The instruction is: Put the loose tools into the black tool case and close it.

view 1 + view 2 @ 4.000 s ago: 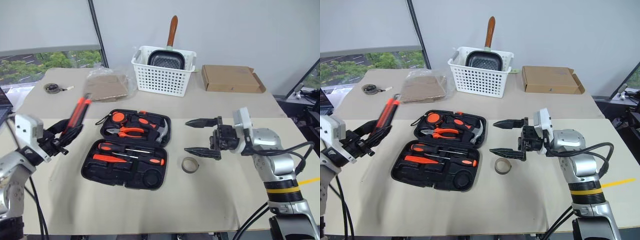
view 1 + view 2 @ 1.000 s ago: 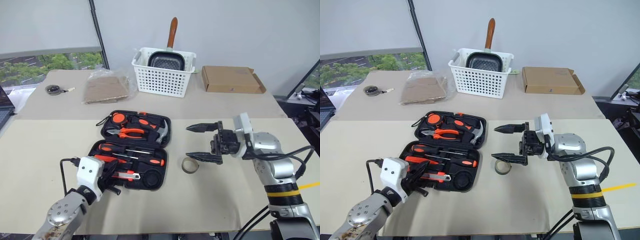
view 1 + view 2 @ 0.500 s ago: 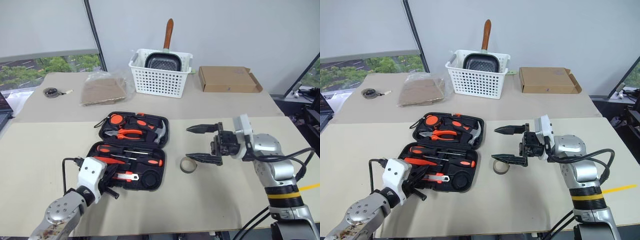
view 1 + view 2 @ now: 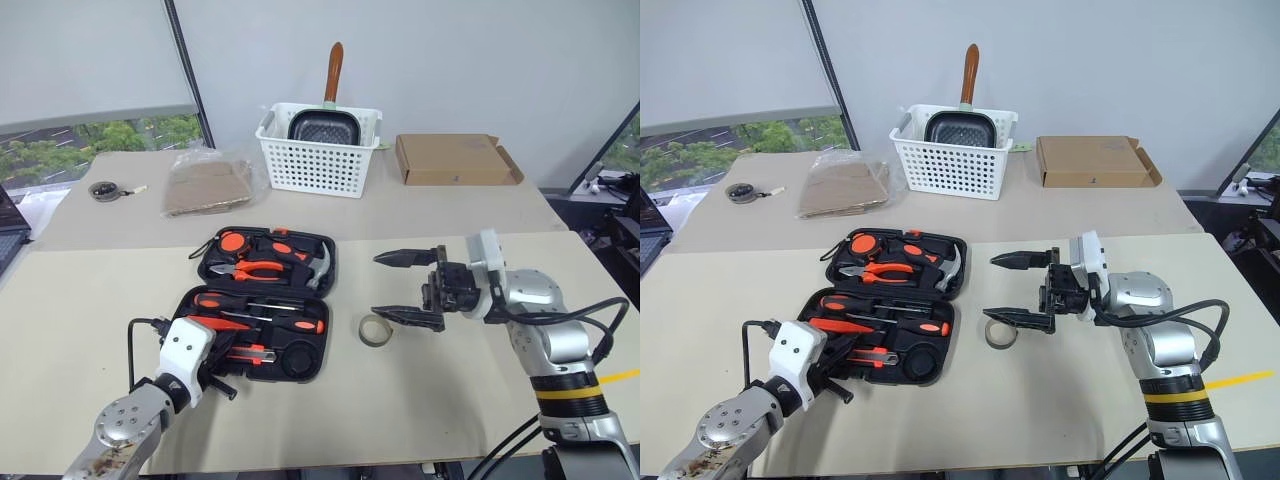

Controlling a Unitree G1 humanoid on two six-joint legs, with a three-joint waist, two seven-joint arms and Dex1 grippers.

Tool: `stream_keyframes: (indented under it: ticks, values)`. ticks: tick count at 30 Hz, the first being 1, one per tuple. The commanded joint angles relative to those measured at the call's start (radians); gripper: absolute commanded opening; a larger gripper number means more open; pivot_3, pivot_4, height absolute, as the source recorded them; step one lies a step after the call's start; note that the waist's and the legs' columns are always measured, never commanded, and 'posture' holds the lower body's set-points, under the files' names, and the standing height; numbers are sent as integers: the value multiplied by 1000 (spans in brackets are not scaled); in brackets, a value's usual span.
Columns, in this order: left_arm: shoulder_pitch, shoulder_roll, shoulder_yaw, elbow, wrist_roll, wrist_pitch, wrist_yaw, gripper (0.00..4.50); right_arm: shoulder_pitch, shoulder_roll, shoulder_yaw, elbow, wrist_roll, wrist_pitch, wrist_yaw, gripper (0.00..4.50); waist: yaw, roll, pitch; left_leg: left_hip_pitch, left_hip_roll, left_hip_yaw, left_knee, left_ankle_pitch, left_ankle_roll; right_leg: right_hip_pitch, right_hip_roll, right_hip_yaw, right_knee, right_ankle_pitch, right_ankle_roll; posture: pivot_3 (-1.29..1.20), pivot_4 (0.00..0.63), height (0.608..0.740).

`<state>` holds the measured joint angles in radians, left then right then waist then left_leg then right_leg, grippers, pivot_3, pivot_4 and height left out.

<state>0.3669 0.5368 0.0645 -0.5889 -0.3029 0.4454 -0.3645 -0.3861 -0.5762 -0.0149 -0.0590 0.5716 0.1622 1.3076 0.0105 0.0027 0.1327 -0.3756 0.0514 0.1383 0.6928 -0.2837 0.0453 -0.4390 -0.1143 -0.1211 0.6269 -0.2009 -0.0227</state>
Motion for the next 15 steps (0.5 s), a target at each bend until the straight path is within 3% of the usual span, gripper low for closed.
stream_keyframes:
  ticks: [1, 8, 13, 15]
  values:
    - [53, -15, -19, 118, 34, 7, -13, 44, -17, -4, -20, -31, 8, -21, -1, 4500, 0, 0, 0, 0, 0, 0, 0, 0, 0, 0, 0, 0, 0, 0, -1, 0, 150, 700]
    - [21, -42, 112, 95, -161, -182, -214, 44, -13, -15, -7, -37, -11, -10, -8, 4500, 3, -4, 3, -2, 0, -1, 0, 0, 0, -1, -1, -1, 0, -3, -5, 0, 150, 700]
    - [-4, 35, 184, 56, -334, -151, -399, 44, 11, -51, 45, -69, -83, -24, 7, 4500, 4, -11, 6, -12, 0, -1, 1, 0, 0, -9, -1, -2, 0, 0, -1, 0, 150, 700]
    - [-17, 102, 217, 40, -416, -111, -489, 44, 22, -82, 74, -87, -131, -18, 2, 4500, 6, -11, 7, -15, 0, -1, 1, 4, 8, -11, -1, -2, -1, 0, 1, 0, 150, 700]
